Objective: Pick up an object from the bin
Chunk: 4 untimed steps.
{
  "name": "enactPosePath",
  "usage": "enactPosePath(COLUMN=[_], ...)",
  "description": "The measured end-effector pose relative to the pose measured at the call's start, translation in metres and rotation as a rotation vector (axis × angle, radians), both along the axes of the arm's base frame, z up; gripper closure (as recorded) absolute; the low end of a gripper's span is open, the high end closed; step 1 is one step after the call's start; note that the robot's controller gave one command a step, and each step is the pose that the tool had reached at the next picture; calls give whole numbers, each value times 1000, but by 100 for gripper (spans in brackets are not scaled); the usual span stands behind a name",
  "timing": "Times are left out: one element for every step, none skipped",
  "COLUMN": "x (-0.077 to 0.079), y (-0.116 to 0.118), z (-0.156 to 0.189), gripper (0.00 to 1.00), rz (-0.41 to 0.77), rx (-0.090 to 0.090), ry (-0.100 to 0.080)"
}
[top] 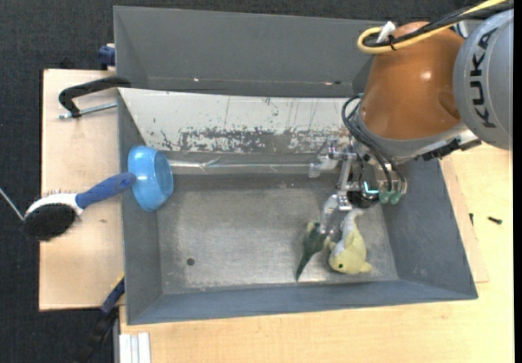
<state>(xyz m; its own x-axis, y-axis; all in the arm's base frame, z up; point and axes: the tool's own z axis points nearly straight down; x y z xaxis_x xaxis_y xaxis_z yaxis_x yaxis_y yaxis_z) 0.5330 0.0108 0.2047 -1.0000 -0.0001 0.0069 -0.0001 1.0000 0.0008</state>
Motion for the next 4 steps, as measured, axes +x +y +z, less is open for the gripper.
enactPosePath(x=[-23,-21,-7,-9], y=[-52,-51,-49,-49], z=[-124,-119,15,10], gripper=[0,100,100,0], rz=[130,132,138,138], rx=[0,0,-2,0], ry=[1,-6,-23,-13])
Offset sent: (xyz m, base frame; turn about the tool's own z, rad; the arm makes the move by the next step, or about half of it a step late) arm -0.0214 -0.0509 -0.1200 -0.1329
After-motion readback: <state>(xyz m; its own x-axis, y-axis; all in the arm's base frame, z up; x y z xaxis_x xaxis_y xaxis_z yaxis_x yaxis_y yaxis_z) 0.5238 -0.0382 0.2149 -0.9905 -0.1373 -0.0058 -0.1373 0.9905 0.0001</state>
